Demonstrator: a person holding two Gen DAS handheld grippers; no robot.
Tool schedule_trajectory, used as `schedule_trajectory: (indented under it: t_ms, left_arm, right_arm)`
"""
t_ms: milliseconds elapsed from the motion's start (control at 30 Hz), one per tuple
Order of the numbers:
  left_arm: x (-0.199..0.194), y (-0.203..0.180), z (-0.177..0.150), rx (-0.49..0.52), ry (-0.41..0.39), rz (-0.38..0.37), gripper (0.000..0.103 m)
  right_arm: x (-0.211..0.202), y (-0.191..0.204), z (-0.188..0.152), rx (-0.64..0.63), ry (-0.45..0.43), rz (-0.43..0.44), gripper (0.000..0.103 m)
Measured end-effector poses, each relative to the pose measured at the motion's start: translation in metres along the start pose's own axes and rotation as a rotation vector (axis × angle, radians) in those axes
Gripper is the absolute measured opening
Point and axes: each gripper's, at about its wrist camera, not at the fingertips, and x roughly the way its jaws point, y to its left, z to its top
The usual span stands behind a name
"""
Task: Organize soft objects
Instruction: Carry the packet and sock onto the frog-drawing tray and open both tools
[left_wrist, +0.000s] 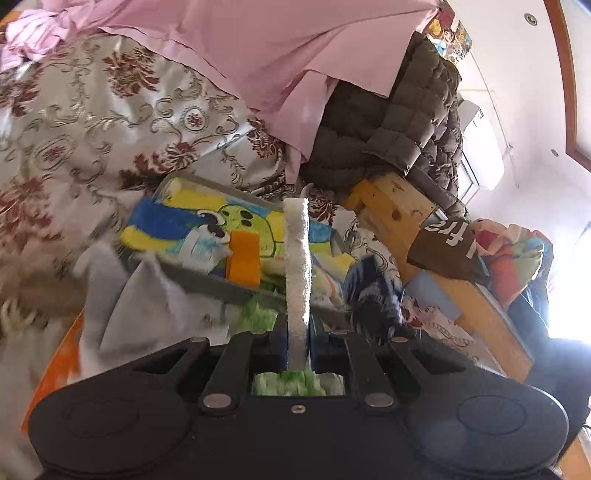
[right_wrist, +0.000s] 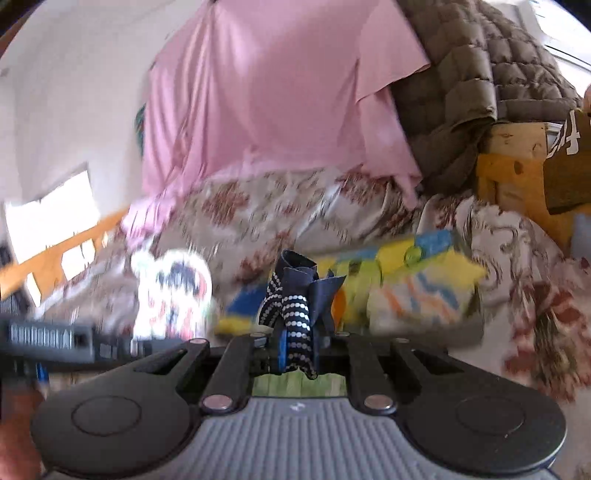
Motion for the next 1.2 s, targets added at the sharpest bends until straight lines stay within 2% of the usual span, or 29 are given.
schedule_trajectory:
  t_ms: [167, 333, 533, 733, 900, 1033, 1067, 1200]
  left_arm:
    - [0.043, 0.007, 0.031, 0.038, 0.025, 0.006, 0.011]
    - [0.101, 0.003, 0.060, 0.084, 0.053, 0.000, 0.011]
    - [0.157, 0.004, 0.076, 0.012, 0.070, -0.027, 0.011]
    - [0.189, 0.000, 0.072, 0.017, 0.125, 0.002, 0.011]
    - [0.202, 0.004, 0.066, -0.006, 0.155, 0.035, 0.011]
    - [0.203, 0.003, 0.065, 0.001, 0.168, 0.057, 0.012]
    - [0.204, 0.002, 0.065, 0.010, 0.172, 0.066, 0.013]
    - [0.202, -0.002, 0.065, 0.050, 0.179, 0.098, 0.021]
  right_arm:
    - [0.041, -0.031, 0.013, 0.061, -0.065, -0.037, 0.014]
    - [0.067, -0.064, 0.020, 0.124, -0.096, -0.147, 0.014]
    - [0.090, -0.095, 0.016, 0.226, -0.045, -0.190, 0.016]
    - [0.104, -0.106, 0.007, 0.250, -0.009, -0.214, 0.021]
    - [0.109, -0.103, 0.004, 0.241, 0.019, -0.212, 0.029]
    - [0.110, -0.100, 0.005, 0.224, 0.026, -0.221, 0.042]
    - [0.109, -0.100, 0.005, 0.221, 0.027, -0.222, 0.047]
    - [0.109, -0.102, 0.005, 0.224, 0.032, -0.235, 0.056]
